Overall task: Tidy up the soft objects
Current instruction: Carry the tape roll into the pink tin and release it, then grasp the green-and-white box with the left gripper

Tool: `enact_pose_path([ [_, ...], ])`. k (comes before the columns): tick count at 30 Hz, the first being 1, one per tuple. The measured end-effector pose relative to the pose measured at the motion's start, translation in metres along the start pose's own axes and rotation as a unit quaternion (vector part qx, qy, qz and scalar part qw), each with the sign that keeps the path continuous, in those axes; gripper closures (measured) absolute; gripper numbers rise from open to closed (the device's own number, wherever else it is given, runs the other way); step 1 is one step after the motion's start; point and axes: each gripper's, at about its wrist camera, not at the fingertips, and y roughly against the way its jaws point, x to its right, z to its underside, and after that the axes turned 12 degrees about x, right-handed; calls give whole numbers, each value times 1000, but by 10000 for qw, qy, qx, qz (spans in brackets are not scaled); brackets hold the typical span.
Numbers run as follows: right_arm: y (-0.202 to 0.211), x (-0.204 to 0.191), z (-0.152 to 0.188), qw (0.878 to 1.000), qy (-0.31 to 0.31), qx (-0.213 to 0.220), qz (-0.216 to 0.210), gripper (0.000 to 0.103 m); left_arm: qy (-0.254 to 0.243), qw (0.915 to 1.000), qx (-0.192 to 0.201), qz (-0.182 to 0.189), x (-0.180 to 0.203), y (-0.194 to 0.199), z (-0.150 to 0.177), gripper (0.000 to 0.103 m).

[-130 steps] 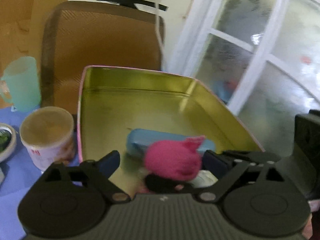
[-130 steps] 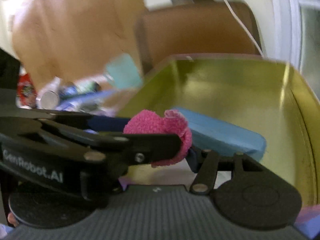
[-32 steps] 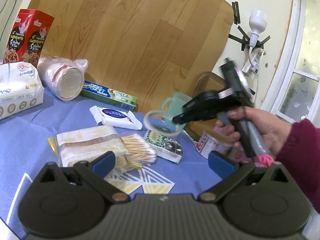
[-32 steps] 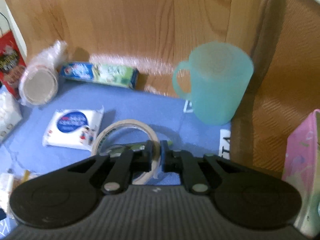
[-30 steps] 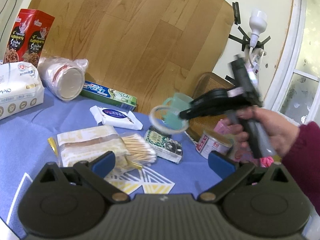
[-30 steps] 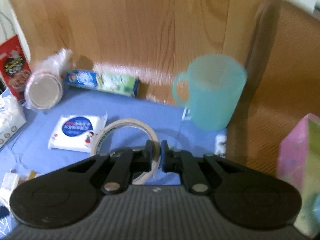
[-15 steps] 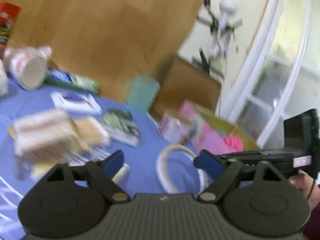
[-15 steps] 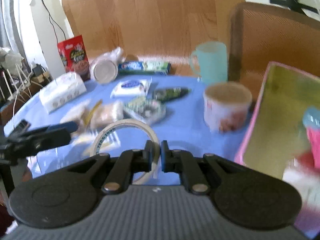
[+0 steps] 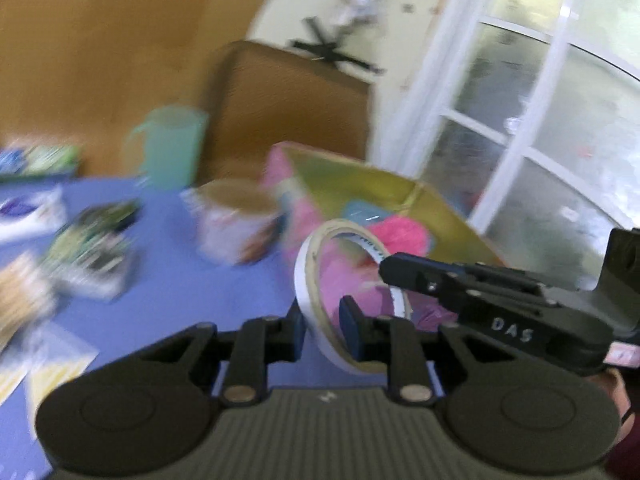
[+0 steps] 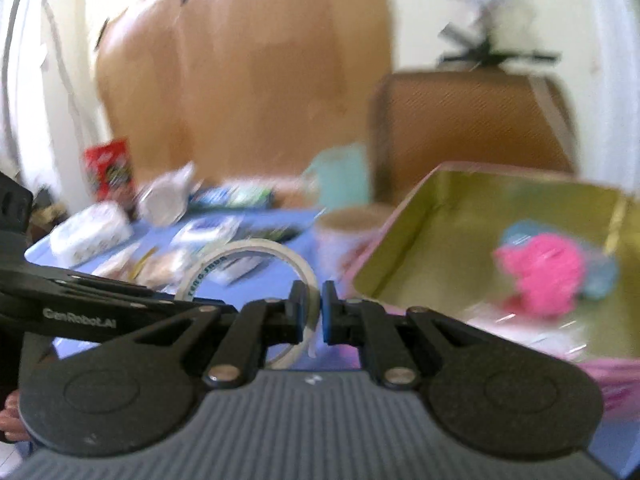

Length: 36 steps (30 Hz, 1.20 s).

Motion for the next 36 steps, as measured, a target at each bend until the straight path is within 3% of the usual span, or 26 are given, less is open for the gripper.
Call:
enact_pose_path([
  [3, 7, 30, -6, 9990, -97, 191, 401, 92, -230, 9995, -3, 224, 29, -26, -13, 83],
  [7, 8, 63, -5, 9951, -285, 325, 894, 92, -488, 9986, -26, 220, 55, -65, -21, 79],
  [9, 1, 73, -3, 9922, -363, 342, 1141, 92, -640, 9979, -4, 34, 60, -80, -20, 57],
  [12, -7, 80, 5, 9866, -461, 362, 1524, 87, -683, 9971, 158, -302, 55, -81, -22, 48],
  [14, -3, 79, 8, 9847, -635, 477, 1549, 77, -546, 9974, 361, -298, 40, -63, -23, 45],
  [16, -2, 76, 7, 9840, -688, 585, 1536, 73, -509, 9963, 562, -405, 23, -40, -21, 45],
  [19, -2, 64, 1, 9882, -673, 666, 1200, 73, -579, 9918, 780, -834, -12, 3, -8, 45],
  [23, -15, 23, -10, 9967, -360, 580, 436, 73, -435, 9841, 688, -1580, -63, 56, 22, 45],
  [28, -73, -45, -6, 9962, -14, -246, -833, 72, 349, 9744, 706, -2108, -118, 99, 51, 46],
  [30, -108, -69, 1, 9908, 148, -647, -1181, 61, 720, 9732, 1013, -1937, -131, 111, 48, 45],
  [32, -141, -91, 11, 9833, 587, -1026, -1384, 36, 871, 9718, 1082, -1906, -138, 111, 46, 45],
  [36, -185, -125, 27, 9634, 2090, -1051, -1312, 24, 864, 9730, 1182, -1787, -137, 114, 45, 45],
])
